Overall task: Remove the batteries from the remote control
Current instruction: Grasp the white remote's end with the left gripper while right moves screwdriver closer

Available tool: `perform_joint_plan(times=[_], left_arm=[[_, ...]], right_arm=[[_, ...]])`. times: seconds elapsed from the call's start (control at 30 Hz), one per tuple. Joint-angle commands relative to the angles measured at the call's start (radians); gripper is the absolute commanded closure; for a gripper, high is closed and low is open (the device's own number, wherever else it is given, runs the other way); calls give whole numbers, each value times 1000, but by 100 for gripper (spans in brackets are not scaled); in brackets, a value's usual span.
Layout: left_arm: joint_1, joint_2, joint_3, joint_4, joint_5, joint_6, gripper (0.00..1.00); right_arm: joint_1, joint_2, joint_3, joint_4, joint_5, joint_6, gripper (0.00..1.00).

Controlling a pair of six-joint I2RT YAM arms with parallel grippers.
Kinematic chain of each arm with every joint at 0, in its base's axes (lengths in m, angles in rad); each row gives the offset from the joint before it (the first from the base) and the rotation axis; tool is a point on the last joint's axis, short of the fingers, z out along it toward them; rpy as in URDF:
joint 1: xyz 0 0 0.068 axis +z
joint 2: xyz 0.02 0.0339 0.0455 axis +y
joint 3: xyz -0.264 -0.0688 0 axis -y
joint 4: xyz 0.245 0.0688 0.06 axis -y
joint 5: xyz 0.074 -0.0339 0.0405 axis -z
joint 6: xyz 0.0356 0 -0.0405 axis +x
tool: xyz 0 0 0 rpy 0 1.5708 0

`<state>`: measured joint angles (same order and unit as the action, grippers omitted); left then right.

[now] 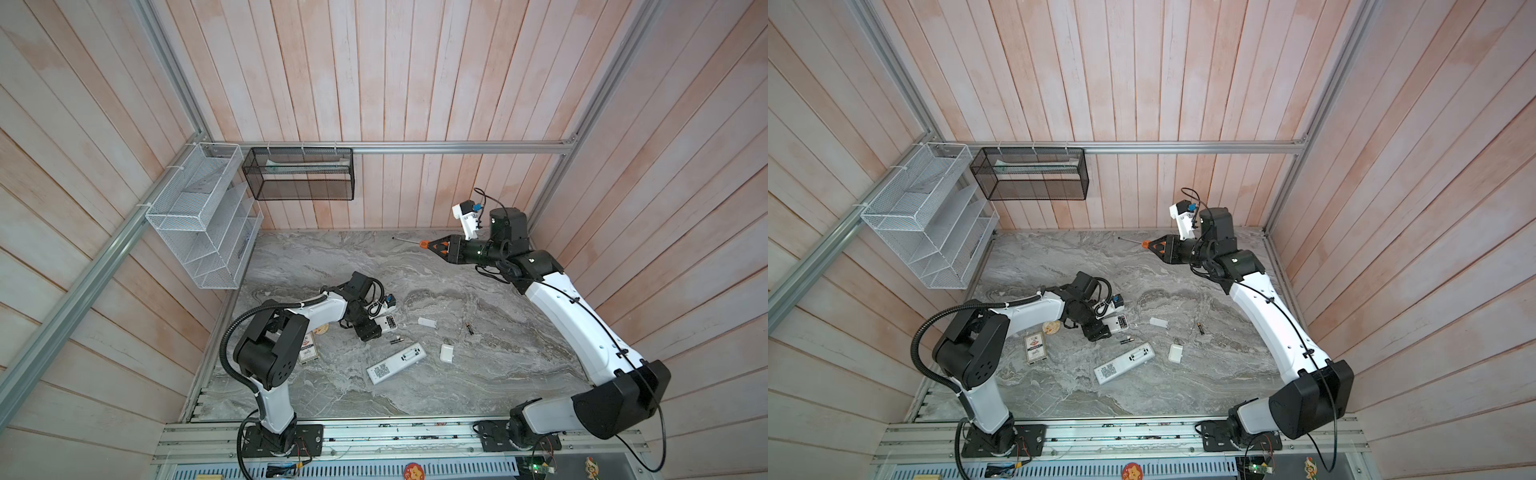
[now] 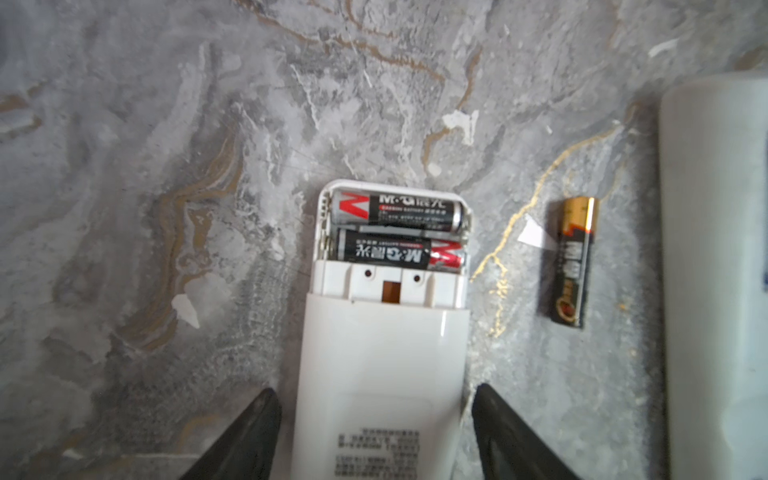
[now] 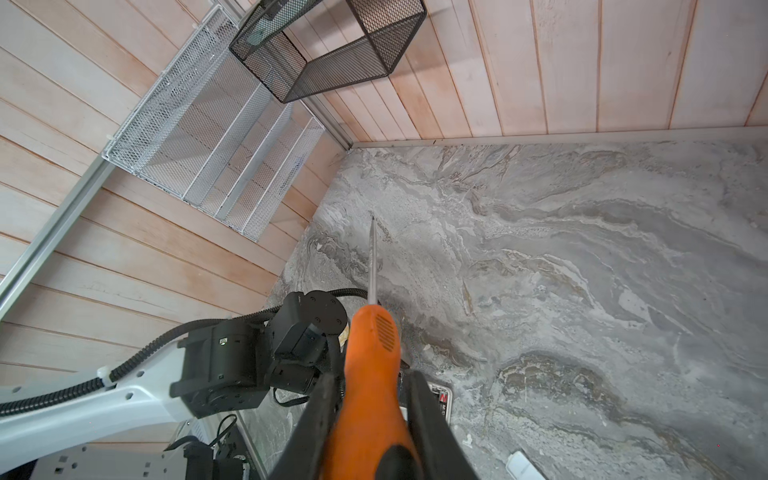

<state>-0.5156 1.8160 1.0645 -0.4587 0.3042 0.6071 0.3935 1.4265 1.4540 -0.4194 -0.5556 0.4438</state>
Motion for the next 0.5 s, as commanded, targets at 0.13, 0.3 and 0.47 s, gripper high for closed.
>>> perform_joint_plan(times=[0.13, 0.3, 0.47], left_arm=[[31, -42, -97, 15, -27, 13, 24], [40, -70, -131, 40, -20, 24, 24], [56, -101, -163, 58, -13, 24, 23]], right_arm=[[32, 79, 104, -28, 55, 124, 87], [31, 186, 210, -103, 35, 150, 86], [41, 273, 317, -178, 17, 98, 86]])
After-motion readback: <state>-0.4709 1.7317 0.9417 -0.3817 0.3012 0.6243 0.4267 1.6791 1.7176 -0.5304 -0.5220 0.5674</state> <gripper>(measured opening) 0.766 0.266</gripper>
